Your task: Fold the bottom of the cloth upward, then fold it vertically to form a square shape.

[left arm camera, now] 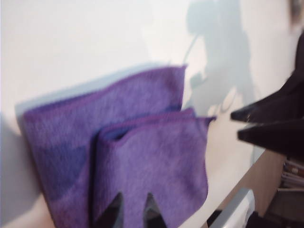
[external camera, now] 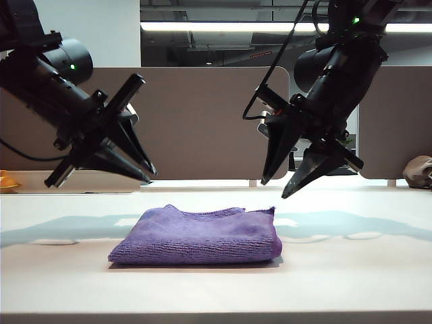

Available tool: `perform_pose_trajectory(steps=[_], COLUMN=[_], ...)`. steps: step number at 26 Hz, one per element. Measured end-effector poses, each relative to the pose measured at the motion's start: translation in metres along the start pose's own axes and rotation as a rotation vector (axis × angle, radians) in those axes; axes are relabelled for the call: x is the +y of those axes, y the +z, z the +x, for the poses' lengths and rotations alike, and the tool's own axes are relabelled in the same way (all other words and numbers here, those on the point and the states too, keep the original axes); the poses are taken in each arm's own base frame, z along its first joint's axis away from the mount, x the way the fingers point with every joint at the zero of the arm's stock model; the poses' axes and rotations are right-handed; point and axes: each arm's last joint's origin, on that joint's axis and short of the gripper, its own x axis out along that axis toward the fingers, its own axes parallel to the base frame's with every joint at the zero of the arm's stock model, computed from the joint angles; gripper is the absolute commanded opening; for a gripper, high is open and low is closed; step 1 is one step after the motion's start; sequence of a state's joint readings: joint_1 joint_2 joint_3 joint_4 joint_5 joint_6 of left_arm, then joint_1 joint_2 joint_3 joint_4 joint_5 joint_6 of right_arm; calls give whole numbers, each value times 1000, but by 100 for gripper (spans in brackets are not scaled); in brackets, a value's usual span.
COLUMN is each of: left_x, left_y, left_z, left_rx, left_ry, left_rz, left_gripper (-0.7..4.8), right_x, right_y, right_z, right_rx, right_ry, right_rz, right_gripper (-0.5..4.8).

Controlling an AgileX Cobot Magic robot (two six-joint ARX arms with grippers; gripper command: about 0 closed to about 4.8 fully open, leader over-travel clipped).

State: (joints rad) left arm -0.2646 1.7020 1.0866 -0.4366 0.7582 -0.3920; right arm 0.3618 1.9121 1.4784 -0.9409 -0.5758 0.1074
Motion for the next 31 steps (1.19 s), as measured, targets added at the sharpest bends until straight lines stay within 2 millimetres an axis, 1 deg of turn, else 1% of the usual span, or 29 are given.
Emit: perform_pose_trajectory(steps=[2,8,11,13,21,25,27,28,29,31], left_x=[1,2,11,13,9,14,14,14,14,14], left_y=[-3,-5,-6,-7,-5,-5,-5,-5,-4,-4], left_z=[5,16,28,32,38,43,43,43,43,43], left_rx=[26,52,88,100,94,107,106,105,102,101], left_ry=[19,43,55,58,49,55,55,54,53,52], left_rz=[-7,-6,-32,-37,-6,-19,-19,-18,-14,-14], left_gripper=[85,85,85,85,85,84,64,35,20,20], right_x=[0,0,0,0,2,2,2,2,2,2], right_y=[0,-1,-1,-1,-1,-1,-2,-2,-2,-2], right_z=[0,0,0,0,0,0,0,0,0,0], right_rx=[1,6,9,9,14,14,20,22,22,22], right_ry=[0,0,1,3,46,46,46,46,46,46], right_rz=[1,4,5,5,5,12,15,16,16,16], right_gripper=[181,181,181,181,181,181,180,180,180,180])
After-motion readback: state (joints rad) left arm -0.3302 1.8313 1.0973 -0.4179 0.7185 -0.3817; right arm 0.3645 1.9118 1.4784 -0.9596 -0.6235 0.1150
